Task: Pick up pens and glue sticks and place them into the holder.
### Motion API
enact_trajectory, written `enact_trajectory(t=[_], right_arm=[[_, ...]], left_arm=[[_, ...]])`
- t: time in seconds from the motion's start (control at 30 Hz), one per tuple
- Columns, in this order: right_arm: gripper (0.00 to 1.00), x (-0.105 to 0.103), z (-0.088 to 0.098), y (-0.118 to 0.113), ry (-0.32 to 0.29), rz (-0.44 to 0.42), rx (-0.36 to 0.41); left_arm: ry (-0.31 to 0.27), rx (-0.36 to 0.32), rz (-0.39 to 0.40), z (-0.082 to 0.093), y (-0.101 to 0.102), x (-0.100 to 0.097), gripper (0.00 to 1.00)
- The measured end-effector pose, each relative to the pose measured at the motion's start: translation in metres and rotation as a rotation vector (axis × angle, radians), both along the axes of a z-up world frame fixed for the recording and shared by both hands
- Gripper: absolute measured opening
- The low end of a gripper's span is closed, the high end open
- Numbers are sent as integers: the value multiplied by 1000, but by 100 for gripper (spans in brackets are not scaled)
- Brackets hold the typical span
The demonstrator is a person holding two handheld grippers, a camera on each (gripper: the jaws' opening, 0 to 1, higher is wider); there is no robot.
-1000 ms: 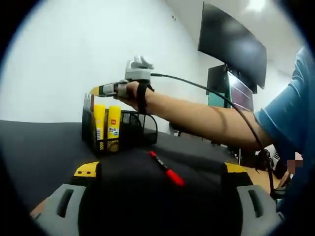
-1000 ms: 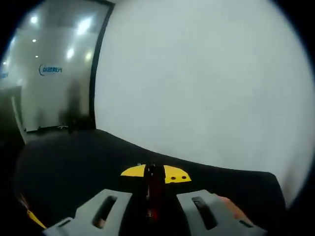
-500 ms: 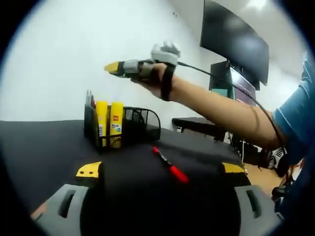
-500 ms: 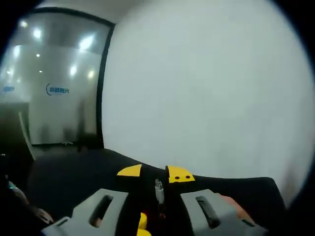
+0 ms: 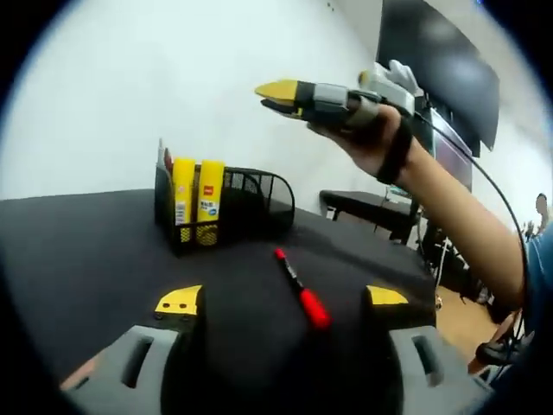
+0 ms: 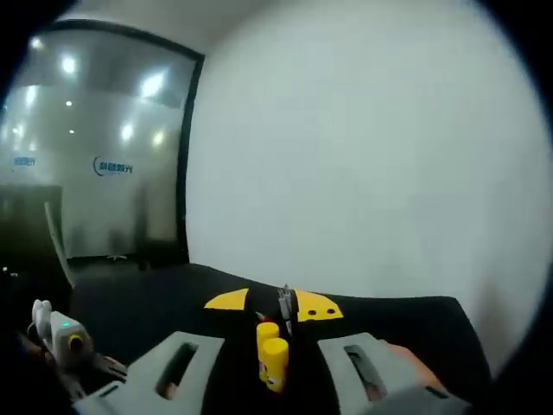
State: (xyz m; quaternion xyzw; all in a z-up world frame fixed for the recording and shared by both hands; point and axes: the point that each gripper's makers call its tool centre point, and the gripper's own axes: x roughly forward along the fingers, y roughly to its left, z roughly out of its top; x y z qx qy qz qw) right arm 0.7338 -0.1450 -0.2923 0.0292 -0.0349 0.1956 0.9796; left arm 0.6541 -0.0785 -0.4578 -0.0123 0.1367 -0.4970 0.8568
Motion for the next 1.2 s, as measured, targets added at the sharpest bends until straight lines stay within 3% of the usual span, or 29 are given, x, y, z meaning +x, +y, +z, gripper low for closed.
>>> enact_trajectory(t=[0.3,0.57,0.8,0.87,1.07,1.2], right_arm=[[15,-40,-14,-26,-18,-90,-4],[15,-63,-21,-39,-27,-108,73],[14,-68,-43,-34,6,-95,93],[14,-69,-48,-34,14,-94,91],[14,-72,-59,-37,31,-91,135],[14,-72,-69,-42,56,-102,191]], left_arm=[[-29,114,76,-3,-20,-4,38],[-12,185,106,-15,-33,-7,29],[-39,271,145,-29,-38,-6,23],[-43,289,154,-32,-38,-6,14],[-45,288,157,-31,-37,-6,11],[-52,211,214,-20,-28,-1,4]])
